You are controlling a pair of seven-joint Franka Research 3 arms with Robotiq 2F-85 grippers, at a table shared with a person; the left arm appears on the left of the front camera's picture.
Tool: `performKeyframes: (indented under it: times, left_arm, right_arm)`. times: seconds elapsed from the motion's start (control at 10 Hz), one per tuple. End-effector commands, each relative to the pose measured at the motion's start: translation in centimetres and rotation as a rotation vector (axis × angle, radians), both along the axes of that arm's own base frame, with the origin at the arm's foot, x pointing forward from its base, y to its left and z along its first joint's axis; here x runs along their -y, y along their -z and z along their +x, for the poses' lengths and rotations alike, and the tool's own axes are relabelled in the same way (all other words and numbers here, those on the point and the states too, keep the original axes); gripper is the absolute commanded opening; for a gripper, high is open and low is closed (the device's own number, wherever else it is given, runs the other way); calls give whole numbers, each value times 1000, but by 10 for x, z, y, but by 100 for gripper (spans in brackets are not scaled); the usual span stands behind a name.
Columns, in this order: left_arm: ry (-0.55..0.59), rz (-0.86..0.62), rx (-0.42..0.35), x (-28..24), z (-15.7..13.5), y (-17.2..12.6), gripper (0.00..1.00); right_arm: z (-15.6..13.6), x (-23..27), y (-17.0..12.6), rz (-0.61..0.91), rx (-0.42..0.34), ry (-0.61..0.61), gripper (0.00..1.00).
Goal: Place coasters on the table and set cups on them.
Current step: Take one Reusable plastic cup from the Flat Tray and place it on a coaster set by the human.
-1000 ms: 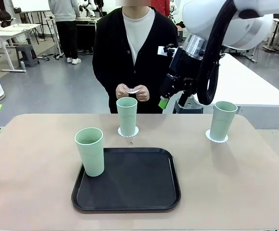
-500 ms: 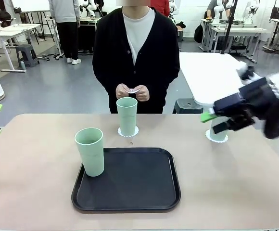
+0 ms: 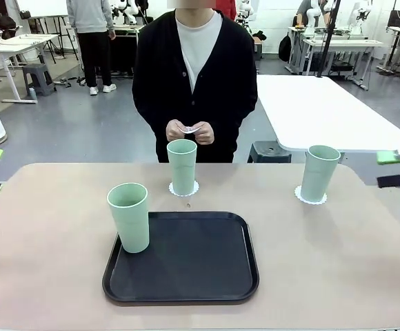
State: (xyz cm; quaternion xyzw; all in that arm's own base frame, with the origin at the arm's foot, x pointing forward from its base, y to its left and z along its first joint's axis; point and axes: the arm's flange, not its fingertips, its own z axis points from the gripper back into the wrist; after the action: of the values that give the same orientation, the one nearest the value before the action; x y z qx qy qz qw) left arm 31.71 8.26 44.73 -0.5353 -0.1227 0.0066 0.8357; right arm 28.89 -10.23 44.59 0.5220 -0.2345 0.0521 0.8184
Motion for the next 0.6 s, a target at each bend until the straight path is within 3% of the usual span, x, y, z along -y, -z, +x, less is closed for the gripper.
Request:
performKeyframes:
  times: [0.0, 0.3, 0.5]
  left_arm:
    - [1, -10, 8, -1, 0, 0, 100]
    - [1, -10, 8, -1, 0, 0, 100]
    - [1, -10, 8, -1, 0, 0, 100]
  right_arm:
    - [-16, 12, 15, 43, 44, -141, 100]
    - [-13, 33, 13, 113, 48, -250, 100]
    - [-6, 36, 10, 111, -46, -274, 100]
